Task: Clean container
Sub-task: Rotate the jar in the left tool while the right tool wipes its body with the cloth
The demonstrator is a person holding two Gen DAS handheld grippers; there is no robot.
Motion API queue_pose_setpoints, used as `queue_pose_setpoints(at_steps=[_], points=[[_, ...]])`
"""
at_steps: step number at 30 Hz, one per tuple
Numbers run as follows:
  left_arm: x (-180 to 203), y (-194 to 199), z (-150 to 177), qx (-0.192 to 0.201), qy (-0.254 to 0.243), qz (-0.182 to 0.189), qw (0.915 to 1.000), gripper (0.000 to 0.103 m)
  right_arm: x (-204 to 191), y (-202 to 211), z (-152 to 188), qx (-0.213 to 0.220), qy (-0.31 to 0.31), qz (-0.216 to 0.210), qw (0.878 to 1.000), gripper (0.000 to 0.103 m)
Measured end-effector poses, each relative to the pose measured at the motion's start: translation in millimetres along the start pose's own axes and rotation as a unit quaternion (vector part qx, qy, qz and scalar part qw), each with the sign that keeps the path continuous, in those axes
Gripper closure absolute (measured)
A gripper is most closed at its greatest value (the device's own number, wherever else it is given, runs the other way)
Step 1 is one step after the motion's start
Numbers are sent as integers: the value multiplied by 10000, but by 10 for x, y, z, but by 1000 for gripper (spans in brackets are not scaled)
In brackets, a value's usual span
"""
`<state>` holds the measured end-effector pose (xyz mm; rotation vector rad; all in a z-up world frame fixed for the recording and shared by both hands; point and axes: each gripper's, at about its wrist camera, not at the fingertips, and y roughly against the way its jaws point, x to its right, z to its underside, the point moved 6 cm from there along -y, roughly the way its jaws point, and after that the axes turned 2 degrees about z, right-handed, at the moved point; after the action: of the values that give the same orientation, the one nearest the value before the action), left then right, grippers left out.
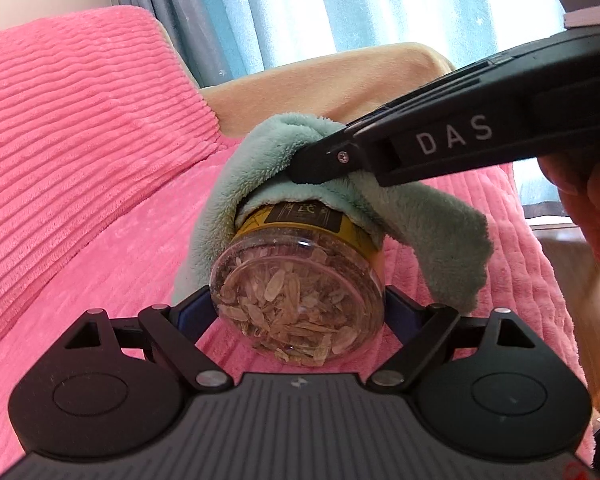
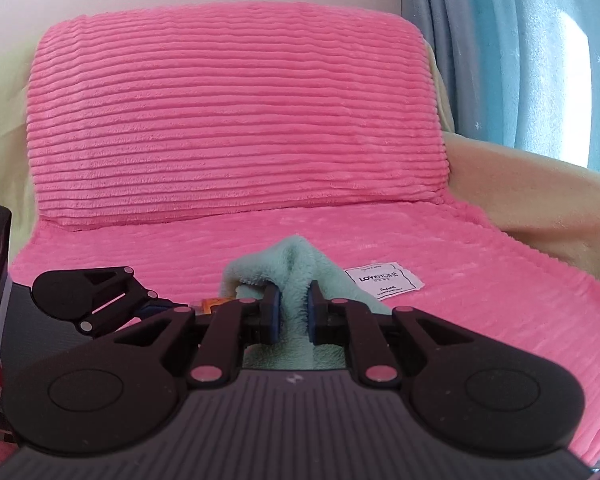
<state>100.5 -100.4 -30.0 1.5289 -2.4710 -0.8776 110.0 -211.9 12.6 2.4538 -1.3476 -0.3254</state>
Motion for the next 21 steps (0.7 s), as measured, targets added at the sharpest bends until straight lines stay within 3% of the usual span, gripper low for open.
queue_pose_setpoints(at_steps=[15, 21], points=[[-12, -103, 43, -168, 233, 55, 9996, 14, 59, 3, -14, -44, -369, -58, 9993, 93], [-27, 14, 22, 139, 462, 265, 9985, 15, 79, 10, -11, -32, -467, -48, 9989, 93]])
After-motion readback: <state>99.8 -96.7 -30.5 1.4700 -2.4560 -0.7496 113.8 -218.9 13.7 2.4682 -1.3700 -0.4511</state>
